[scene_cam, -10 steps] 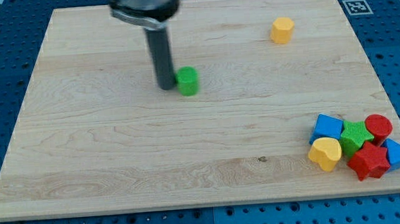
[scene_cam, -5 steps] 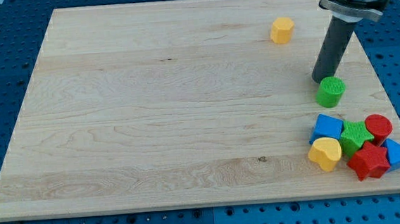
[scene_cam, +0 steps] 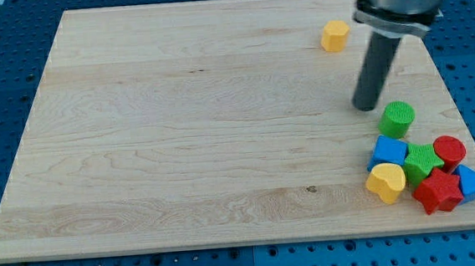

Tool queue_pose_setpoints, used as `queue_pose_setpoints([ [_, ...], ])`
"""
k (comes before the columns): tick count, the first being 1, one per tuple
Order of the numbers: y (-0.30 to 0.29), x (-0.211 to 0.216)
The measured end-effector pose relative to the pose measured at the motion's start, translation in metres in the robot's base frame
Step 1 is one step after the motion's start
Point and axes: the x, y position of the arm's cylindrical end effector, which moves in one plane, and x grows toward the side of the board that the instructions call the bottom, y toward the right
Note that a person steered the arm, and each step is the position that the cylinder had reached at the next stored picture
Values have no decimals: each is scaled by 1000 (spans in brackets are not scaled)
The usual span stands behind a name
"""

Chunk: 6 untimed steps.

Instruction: Move the green circle above the green star

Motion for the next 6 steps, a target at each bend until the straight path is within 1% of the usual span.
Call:
queue_pose_setpoints([
  [1, 47, 11],
  [2, 56, -4],
  [3, 62, -8],
  [4, 51, -6],
  [6, 7, 25],
])
